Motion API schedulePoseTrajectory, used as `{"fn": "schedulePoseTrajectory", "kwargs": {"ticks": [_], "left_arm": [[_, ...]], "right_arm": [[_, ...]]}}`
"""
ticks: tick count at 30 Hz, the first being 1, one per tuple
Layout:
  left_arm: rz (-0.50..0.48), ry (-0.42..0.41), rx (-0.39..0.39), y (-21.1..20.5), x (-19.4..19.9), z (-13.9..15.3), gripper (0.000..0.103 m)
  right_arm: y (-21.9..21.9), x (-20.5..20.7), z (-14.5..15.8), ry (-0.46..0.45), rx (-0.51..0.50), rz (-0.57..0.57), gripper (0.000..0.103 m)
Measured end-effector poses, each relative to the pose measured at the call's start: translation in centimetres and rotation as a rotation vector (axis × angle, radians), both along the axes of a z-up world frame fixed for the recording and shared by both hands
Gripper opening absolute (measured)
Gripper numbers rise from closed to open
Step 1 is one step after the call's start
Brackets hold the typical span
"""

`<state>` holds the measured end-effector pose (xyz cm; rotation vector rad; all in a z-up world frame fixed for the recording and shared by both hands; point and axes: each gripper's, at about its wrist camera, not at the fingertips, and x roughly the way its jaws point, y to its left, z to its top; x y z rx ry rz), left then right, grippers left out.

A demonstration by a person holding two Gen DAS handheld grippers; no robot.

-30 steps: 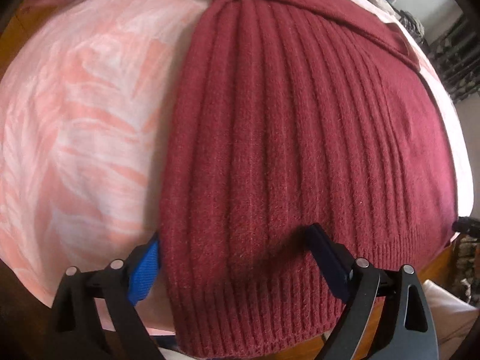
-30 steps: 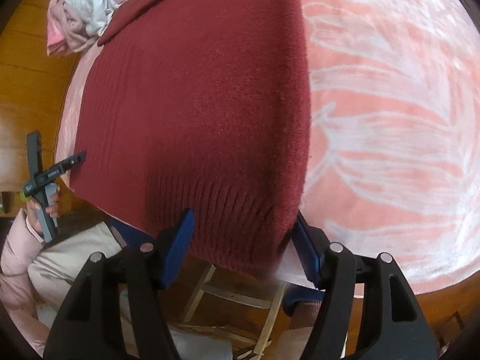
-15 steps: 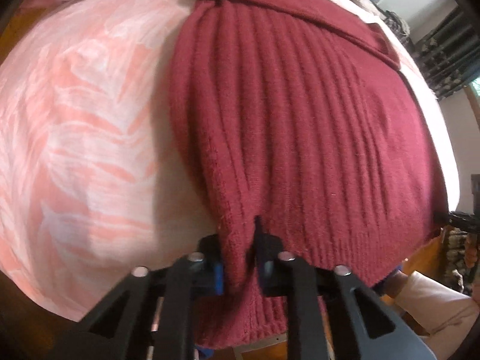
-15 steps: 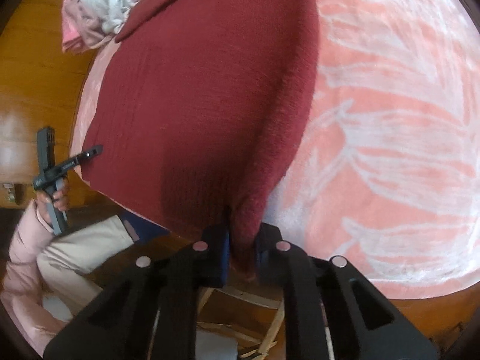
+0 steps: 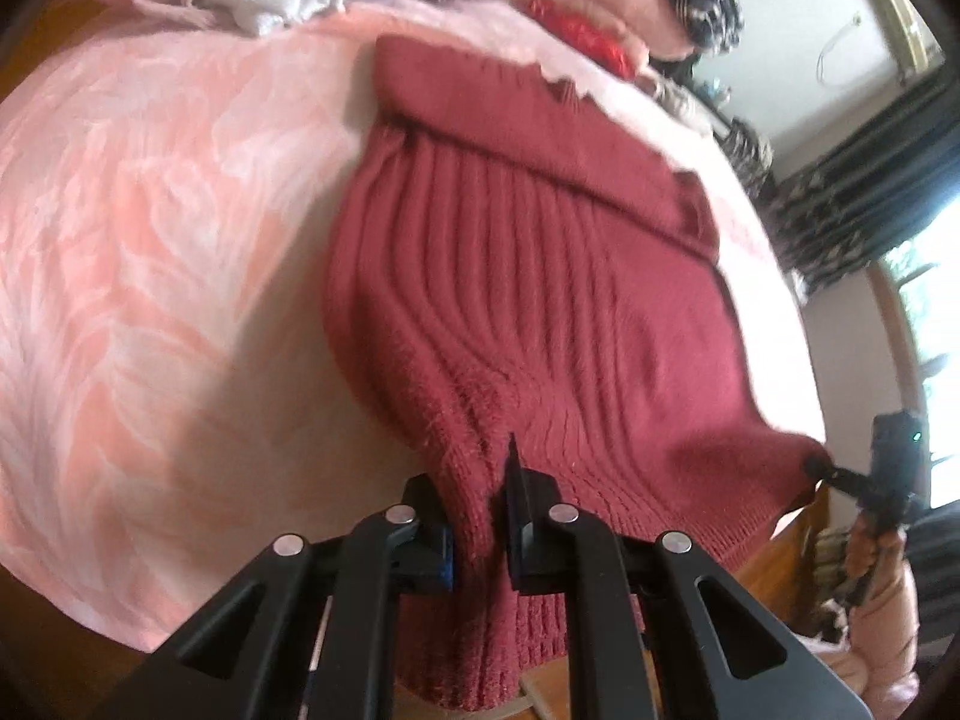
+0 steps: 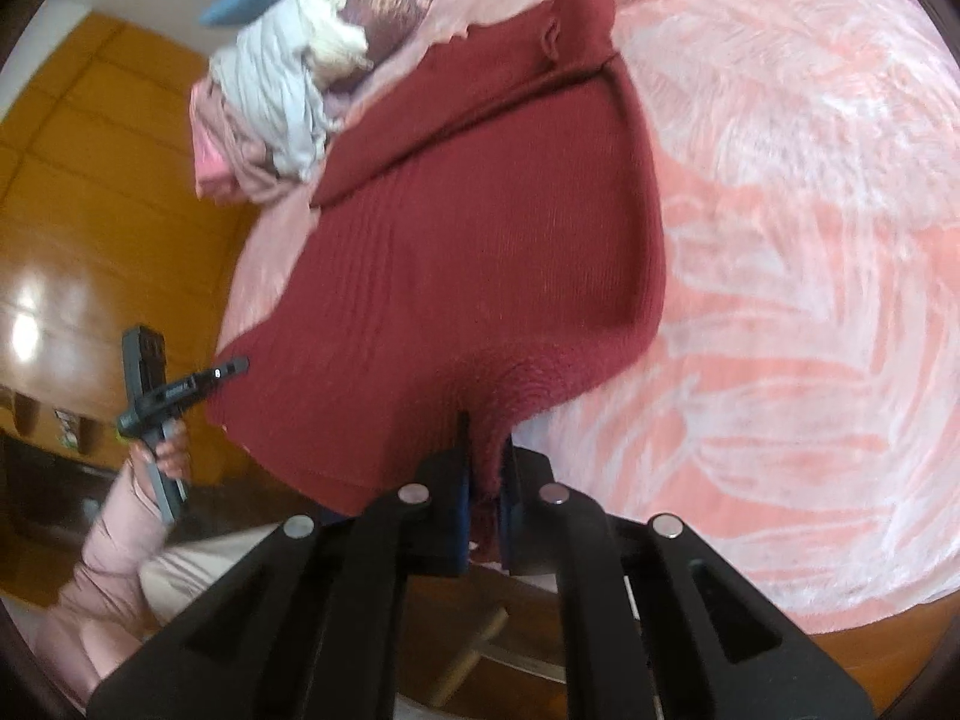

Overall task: Fold small clothes
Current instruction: 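Lift the hem with both grippers and fold it toward the collar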

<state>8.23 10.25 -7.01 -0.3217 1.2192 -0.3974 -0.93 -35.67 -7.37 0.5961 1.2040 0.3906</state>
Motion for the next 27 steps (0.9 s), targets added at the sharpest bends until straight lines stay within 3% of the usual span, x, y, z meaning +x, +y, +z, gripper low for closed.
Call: {"fn": "schedulePoseTrajectory", "kwargs": {"ticks": [10, 17, 23, 27], "left_arm": [[0.097, -0.048, -0.036, 0.0, 4.1, 1.0, 0.011], [0.151, -0.052, -0.037, -0.4, 8.9, 0.0, 0.011], [0.215, 0.001, -0.051, -0.5, 13.3, -2.9, 0.011], [0.266, 0.080, -0.083, -0.6, 16.6, -5.5, 0.012]], "right_arm": [[0.3, 4.6, 1.7, -0.045, -0.009, -0.073, 0.005], [0.8, 11.2, 1.0, -0.039, -0.066, -0.097, 0.005], [-0.4, 17.2, -1.9, -0.009, -0.045, -0.179, 0.005], [-2.0, 20.0, -4.5, 0.045, -0.025, -0.251, 0.006]]}}
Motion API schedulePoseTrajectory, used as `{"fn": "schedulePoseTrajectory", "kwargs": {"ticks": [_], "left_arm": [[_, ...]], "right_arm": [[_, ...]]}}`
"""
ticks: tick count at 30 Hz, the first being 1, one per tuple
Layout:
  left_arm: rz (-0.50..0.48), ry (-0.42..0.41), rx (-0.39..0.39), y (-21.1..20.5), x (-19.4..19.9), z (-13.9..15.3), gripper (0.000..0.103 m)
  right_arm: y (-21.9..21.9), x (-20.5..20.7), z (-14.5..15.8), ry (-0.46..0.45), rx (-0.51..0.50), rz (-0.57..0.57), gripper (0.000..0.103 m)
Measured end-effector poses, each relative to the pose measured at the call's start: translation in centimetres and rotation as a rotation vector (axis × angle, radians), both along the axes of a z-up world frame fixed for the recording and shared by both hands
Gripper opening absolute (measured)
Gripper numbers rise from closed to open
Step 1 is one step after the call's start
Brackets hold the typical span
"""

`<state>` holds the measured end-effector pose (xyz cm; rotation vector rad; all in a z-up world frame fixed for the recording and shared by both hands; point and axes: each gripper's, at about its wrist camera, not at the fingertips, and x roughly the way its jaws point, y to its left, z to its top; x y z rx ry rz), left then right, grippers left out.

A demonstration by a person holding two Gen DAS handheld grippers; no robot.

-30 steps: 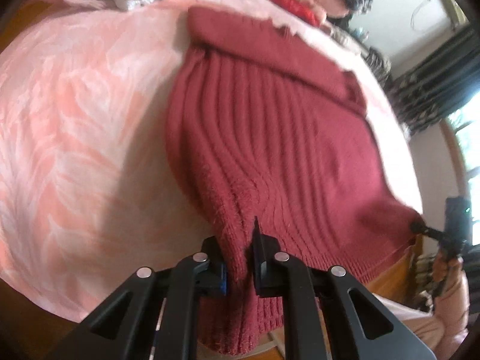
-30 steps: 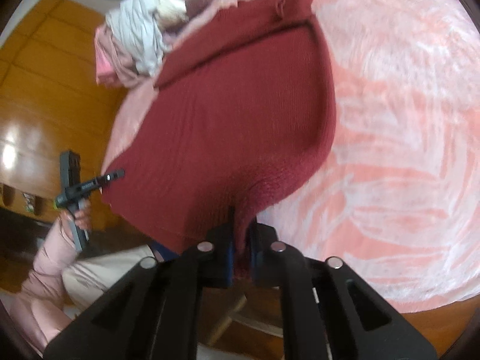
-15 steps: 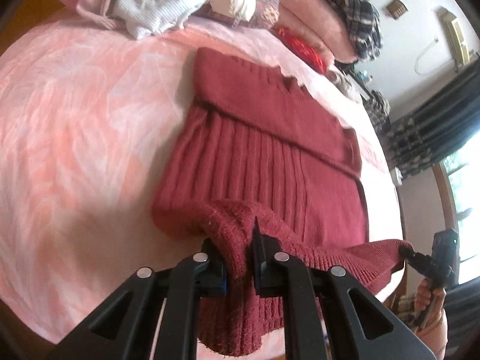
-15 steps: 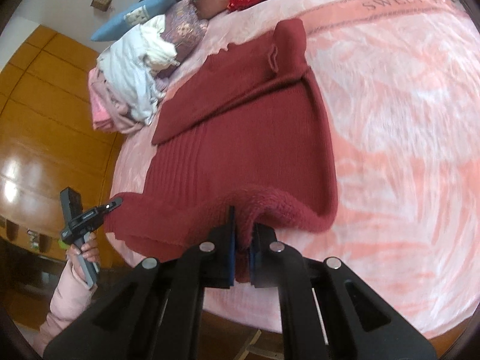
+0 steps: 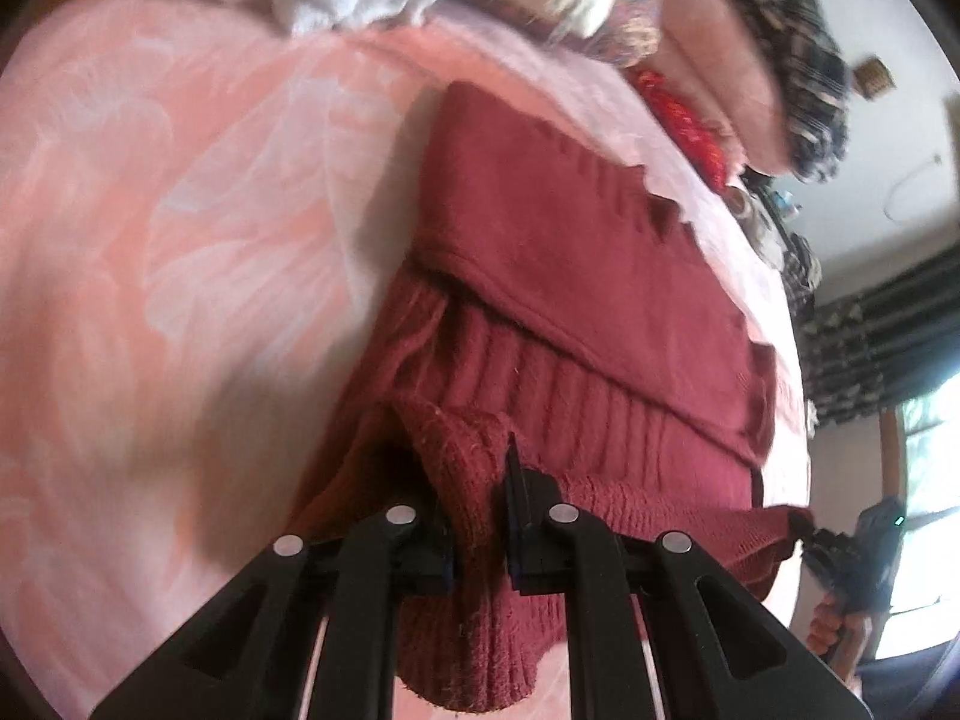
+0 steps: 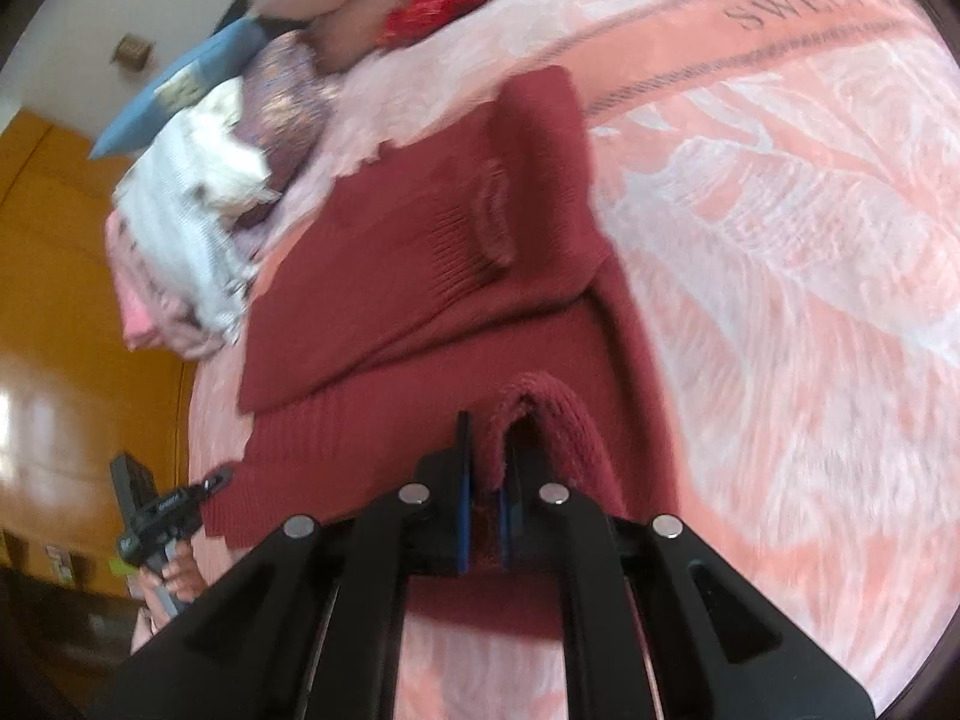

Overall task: Fold small clothes
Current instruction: 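Lift the hem with both grippers and fold it toward the collar, then open both grippers and release the folded hem onto the sweater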

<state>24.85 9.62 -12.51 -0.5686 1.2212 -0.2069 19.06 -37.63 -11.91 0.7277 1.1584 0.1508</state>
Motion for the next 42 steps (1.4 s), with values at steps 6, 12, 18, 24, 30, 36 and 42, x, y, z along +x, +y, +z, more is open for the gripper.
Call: {"fn": "schedulePoseTrajectory", "kwargs": {"ticks": [6, 12, 18, 24, 30, 36, 42], "left_arm": [[0.063, 0.121, -0.141, 1.2, 2.5, -2.0, 0.016], [0.067, 0.065, -0.146, 4.0, 2.2, -0.1, 0.026], [0.024, -0.095, 0.124, 2.9, 1.8, 2.8, 0.038], [-0.084, -0.295, 0.287, 1.8, 0.6, 6.5, 0.058], [-0.280, -0.232, 0.318, 0.2, -1.4, 5.3, 0.060], [-0.318, -0.064, 0.147, -2.2, -1.5, 3.0, 0.060], [-0.263, 0.077, 0.091, -4.5, 0.0, -0.4, 0.016]], "right_arm": [[-2.4, 1.4, -2.5, 0.033, 0.048, -0.078, 0.024], [-3.4, 0.6, -0.9, -0.009, -0.035, -0.074, 0.034], [-2.4, 0.5, 1.5, -0.070, -0.100, -0.016, 0.042], [-0.9, 0.2, 3.6, -0.126, -0.158, 0.107, 0.049], [-0.7, -2.3, 3.9, -0.114, -0.160, 0.222, 0.055], [-0.1, -1.5, 2.0, -0.042, 0.000, 0.176, 0.055], [1.6, 0.6, 1.1, -0.040, 0.023, 0.140, 0.003]]}}
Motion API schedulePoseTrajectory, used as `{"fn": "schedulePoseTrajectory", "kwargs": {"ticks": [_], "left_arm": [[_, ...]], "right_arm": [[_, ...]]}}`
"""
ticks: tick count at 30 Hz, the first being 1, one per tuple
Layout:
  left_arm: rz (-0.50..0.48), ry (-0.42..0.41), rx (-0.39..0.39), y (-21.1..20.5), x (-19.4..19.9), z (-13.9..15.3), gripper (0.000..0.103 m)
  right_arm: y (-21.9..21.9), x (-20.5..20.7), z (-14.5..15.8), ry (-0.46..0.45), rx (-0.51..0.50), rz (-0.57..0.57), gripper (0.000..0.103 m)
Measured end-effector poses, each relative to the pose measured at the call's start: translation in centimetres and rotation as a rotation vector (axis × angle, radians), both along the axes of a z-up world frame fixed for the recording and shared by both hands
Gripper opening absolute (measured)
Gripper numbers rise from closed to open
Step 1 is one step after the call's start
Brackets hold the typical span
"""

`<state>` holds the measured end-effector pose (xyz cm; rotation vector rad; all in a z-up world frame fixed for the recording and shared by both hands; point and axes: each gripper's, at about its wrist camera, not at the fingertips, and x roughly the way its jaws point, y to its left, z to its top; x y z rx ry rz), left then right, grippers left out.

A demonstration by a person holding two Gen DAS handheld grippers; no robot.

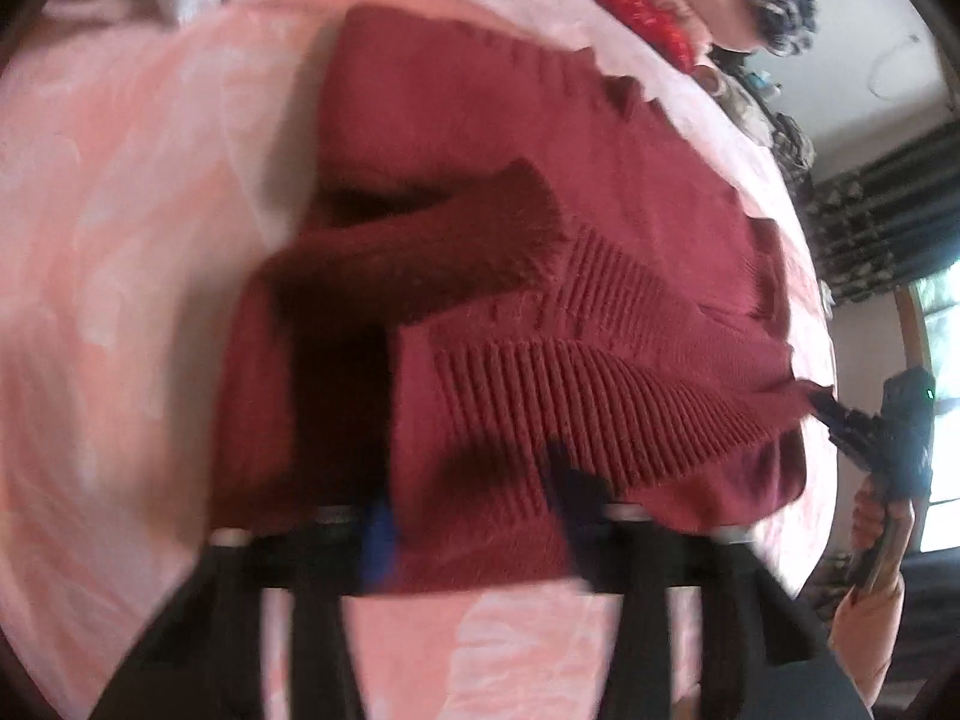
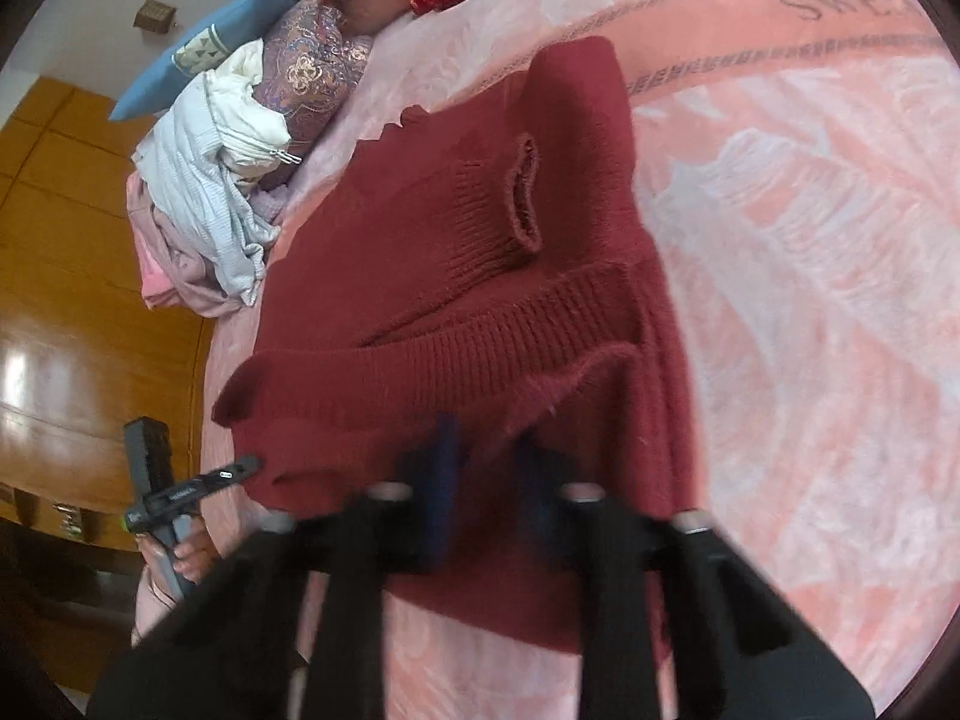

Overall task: Fold small clothes
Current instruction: 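Open both grippers and release the folded hem onto the sweater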

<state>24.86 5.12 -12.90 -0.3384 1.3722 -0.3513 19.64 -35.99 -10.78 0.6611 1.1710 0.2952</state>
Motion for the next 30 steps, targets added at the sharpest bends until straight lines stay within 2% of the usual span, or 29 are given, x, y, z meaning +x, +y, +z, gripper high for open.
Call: {"fn": "schedulePoseTrajectory", "kwargs": {"ticks": [2, 3, 5, 6, 7, 8, 10, 11, 12, 13, 14, 15, 20, 25, 30], "left_arm": [[0.050, -0.004, -0.044, 0.0, 0.9, -0.3, 0.007], [0.086, -0.039, -0.073, 0.2, 1.4, 0.1, 0.005], [0.161, -0.130, -0.078, 0.9, 2.3, 1.4, 0.005], [0.209, -0.146, -0.098, 1.6, 2.8, 1.8, 0.007], [0.231, -0.138, -0.122, 2.2, 3.2, 1.9, 0.010], [0.253, -0.127, -0.136, 2.7, 3.4, 1.9, 0.012], [0.275, -0.129, -0.112, 3.3, 3.1, 1.9, 0.017], [0.278, -0.141, -0.085, 3.6, 2.9, 2.0, 0.028], [0.280, -0.150, -0.066, 3.8, 2.6, 2.1, 0.044], [0.282, -0.166, -0.052, 4.5, 2.4, 2.4, 0.052], [0.286, -0.182, -0.042, 5.1, 2.1, 2.6, 0.063], [0.285, -0.201, -0.025, 5.4, 1.7, 2.8, 0.067], [0.210, -0.292, 0.111, 5.8, 1.9, 3.7, 0.071], [0.050, -0.427, 0.265, 3.5, 1.5, 4.2, 0.081], [-0.060, -0.511, 0.382, 0.5, 1.5, 3.8, 0.084]], "right_arm": [[-0.2, 0.6, 0.8, -0.051, -0.009, -0.049, 0.003], [-0.4, 0.9, 1.0, -0.072, -0.014, -0.073, 0.003], [-1.1, 1.3, 1.4, -0.103, -0.011, -0.149, 0.015], [-1.3, 1.4, 1.3, -0.100, -0.003, -0.150, 0.042], [-1.4, 1.5, 1.2, -0.101, -0.007, -0.150, 0.059], [-1.4, 1.5, 1.3, -0.110, -0.016, -0.146, 0.058], [-1.4, 1.3, 1.4, -0.104, -0.046, -0.108, 0.056], [-1.5, 1.2, 1.5, -0.102, -0.061, -0.096, 0.056], [-1.5, 1.0, 1.6, -0.106, -0.084, -0.072, 0.058], [-1.5, 0.9, 1.7, -0.107, -0.097, -0.058, 0.061], [-1.7, 0.7, 1.7, -0.103, -0.122, -0.044, 0.062], [-1.7, 0.7, 1.6, -0.097, -0.132, -0.031, 0.064], [-0.9, 0.8, 0.3, -0.068, -0.170, 0.035, 0.066], [0.7, 2.0, -0.5, -0.065, -0.240, 0.083, 0.076], [1.8, 3.5, -1.4, -0.069, -0.330, 0.127, 0.080]]}}
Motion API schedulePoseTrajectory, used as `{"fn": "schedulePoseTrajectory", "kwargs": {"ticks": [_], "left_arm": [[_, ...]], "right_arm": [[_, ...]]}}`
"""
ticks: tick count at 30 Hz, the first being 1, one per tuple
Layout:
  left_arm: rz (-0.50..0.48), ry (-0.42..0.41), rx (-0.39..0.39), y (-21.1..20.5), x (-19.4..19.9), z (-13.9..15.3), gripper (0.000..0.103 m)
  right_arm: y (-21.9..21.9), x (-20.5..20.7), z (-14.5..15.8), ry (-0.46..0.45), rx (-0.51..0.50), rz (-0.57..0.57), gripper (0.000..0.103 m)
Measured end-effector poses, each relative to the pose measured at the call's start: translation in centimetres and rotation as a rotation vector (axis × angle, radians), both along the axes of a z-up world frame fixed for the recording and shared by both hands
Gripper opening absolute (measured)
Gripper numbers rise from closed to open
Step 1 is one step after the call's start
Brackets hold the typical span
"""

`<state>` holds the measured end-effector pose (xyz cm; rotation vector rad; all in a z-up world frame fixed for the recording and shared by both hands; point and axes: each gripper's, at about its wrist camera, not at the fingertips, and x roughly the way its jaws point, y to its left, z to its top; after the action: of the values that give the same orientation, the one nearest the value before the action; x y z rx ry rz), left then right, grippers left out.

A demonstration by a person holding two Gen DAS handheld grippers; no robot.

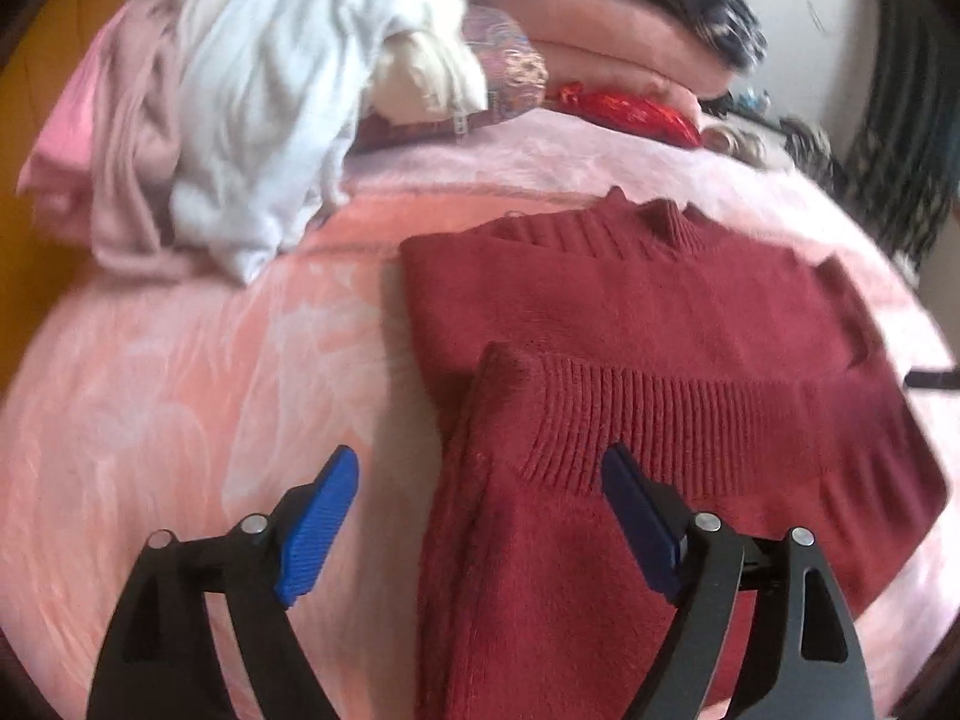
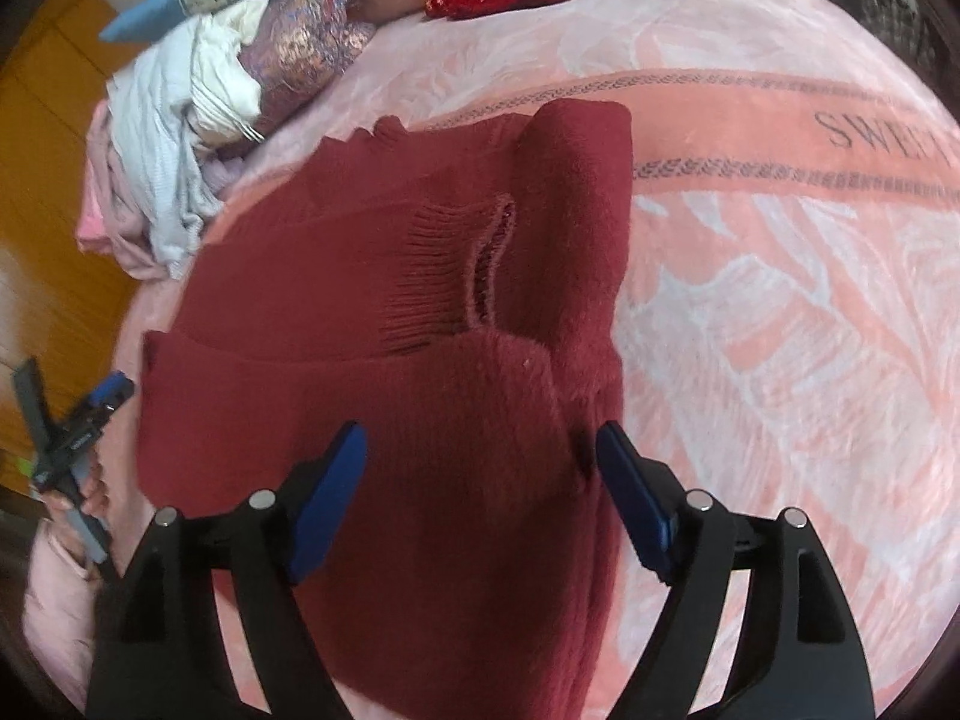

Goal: Fold small clothes

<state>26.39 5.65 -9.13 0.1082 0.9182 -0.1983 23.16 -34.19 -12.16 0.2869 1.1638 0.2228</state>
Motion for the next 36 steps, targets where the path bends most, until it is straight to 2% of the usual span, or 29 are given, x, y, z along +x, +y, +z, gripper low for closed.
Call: {"fn": "schedulePoseTrajectory", "kwargs": {"ticks": [5, 6, 7, 8, 9, 10, 11, 12, 16, 19, 23, 25, 27, 29, 33, 36], "left_arm": [[-0.051, -0.010, 0.072, -2.6, 0.5, -1.4, 0.084], [-0.063, -0.009, 0.089, -3.1, 0.5, -1.8, 0.084], [-0.073, -0.009, 0.099, -3.4, 0.5, -1.9, 0.083], [-0.088, -0.007, 0.107, -3.8, 0.5, -2.2, 0.078], [-0.095, -0.005, 0.112, -3.9, 0.4, -2.5, 0.056], [-0.099, 0.001, 0.120, -4.0, 0.3, -2.7, 0.038], [-0.106, 0.013, 0.124, -4.0, 0.3, -2.9, 0.010], [-0.106, 0.020, 0.115, -3.7, 0.2, -3.0, 0.008], [-0.128, -0.022, 0.015, -2.4, -1.3, -1.5, 0.007], [-0.192, -0.070, -0.056, -2.0, -3.3, 0.5, 0.006], [-0.204, -0.091, -0.097, -1.9, -4.7, 1.4, 0.006], [-0.192, -0.079, -0.086, -1.9, -4.7, 0.8, 0.006], [-0.174, -0.059, -0.037, -2.2, -4.4, -0.5, 0.006], [-0.142, -0.013, -0.023, -2.3, -3.8, -2.1, 0.006], [-0.106, 0.012, -0.018, -2.6, -2.8, -3.2, 0.006], [-0.093, -0.019, -0.065, -2.1, -2.7, -1.5, 0.006]], "right_arm": [[1.4, 0.6, -1.3, 0.008, -0.071, 0.069, 0.080], [1.7, 0.6, -1.5, 0.006, -0.083, 0.080, 0.070], [1.8, 0.5, -1.7, 0.012, -0.092, 0.091, 0.055], [2.0, 0.4, -1.9, 0.018, -0.089, 0.117, 0.042], [2.0, 0.1, -1.9, 0.023, -0.064, 0.140, 0.014], [2.1, -0.2, -1.9, 0.021, -0.047, 0.158, 0.011], [2.2, -0.5, -1.6, 0.007, -0.050, 0.175, 0.011], [2.4, -1.0, -1.1, -0.008, -0.051, 0.198, 0.011], [1.5, -2.5, 1.2, -0.072, 0.057, 0.218, 0.010], [0.5, -3.2, 2.7, -0.111, 0.122, 0.199, 0.010], [-0.2, -3.7, 2.8, -0.112, 0.115, 0.181, 0.010], [-0.1, -3.5, 1.2, -0.062, 0.081, 0.159, 0.010], [0.0, -3.3, -0.7, -0.019, 0.076, 0.140, 0.010], [0.1, -3.2, -1.7, 0.001, 0.078, 0.125, 0.010], [-0.1, -2.8, -0.9, -0.016, 0.096, 0.094, 0.010], [-0.5, -3.3, 0.9, -0.061, 0.125, 0.096, 0.009]]}}
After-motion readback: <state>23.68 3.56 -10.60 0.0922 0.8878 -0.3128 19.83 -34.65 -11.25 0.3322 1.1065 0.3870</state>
